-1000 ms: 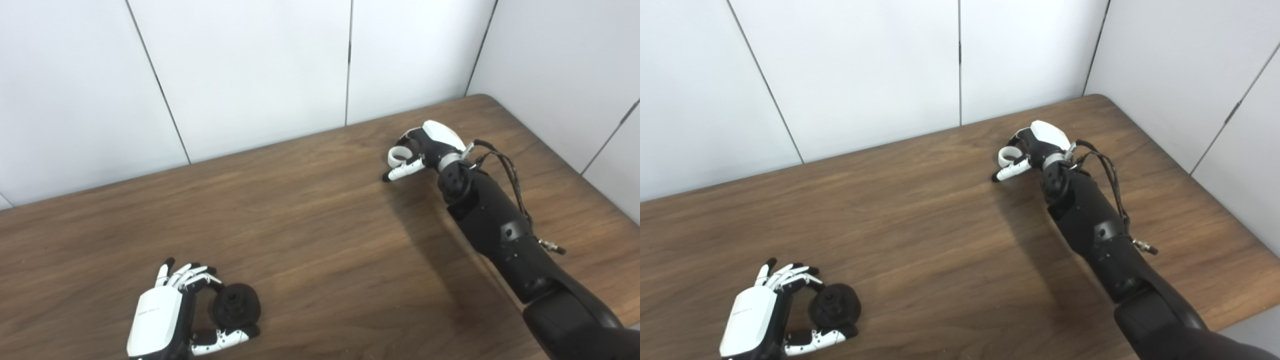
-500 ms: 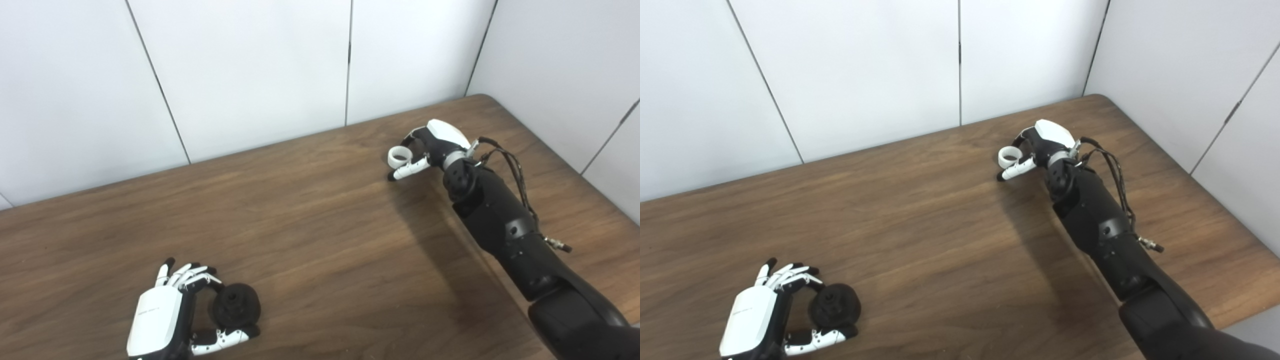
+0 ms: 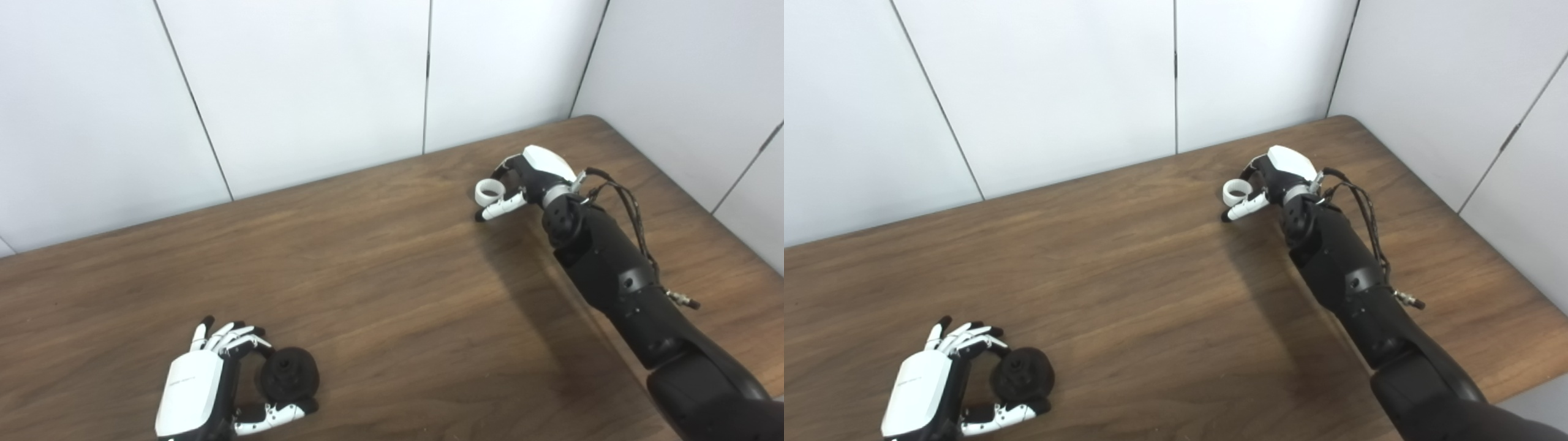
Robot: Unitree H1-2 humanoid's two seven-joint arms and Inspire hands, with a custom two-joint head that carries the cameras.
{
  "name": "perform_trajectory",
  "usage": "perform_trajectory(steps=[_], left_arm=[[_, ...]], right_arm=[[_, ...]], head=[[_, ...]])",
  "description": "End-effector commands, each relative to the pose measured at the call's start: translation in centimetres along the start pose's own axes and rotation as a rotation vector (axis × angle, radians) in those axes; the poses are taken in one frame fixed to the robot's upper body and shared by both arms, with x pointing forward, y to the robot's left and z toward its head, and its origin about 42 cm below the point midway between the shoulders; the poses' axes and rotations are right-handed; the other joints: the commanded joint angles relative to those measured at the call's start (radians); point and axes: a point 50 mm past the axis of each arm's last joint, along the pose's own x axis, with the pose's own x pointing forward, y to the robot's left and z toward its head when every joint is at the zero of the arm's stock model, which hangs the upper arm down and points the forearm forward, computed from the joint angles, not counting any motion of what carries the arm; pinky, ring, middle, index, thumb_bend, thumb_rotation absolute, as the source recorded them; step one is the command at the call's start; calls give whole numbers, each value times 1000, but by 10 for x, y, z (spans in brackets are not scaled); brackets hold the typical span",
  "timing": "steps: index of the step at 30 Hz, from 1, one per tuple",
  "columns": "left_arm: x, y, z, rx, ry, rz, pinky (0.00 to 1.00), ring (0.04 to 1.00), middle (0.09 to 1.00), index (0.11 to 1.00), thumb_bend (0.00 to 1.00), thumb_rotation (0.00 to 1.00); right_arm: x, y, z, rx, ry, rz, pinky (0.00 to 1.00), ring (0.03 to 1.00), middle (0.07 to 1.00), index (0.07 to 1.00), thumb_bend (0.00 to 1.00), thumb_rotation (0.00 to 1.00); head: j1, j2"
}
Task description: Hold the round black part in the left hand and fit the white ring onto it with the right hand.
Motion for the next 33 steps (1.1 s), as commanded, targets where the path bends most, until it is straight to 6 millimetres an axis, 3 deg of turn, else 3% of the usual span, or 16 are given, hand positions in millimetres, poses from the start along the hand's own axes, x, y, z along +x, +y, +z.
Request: perform_trajectory(steps=[1, 11, 14, 16, 33], left_arm=[[-4, 5, -4, 31, 0, 7, 1000, 860, 762, 484, 524, 53], [-4, 6, -3, 24, 2, 3, 1000, 863, 764, 484, 524, 53], [-3, 6, -2, 27, 2, 3, 1000, 865, 766, 484, 524, 53], [-3, 7, -1, 27, 0, 3, 1000, 866, 765, 484, 524, 53], [-2, 8, 1, 23, -4, 9, 1000, 866, 766, 483, 524, 53]], right_arm=[[5, -26, 14, 2, -34, -76, 992, 971, 863, 672, 810, 311], [4, -24, 15, 47, -45, -78, 1000, 987, 872, 606, 797, 257], [3, -23, 14, 67, -45, -83, 1000, 980, 860, 512, 581, 172], [2, -23, 14, 73, -47, -91, 1000, 957, 836, 491, 537, 153], [-4, -21, 6, 113, -50, -112, 1000, 978, 832, 484, 523, 131]], head=[[0, 0], [1, 3], [0, 5], [0, 5], [9, 13]])
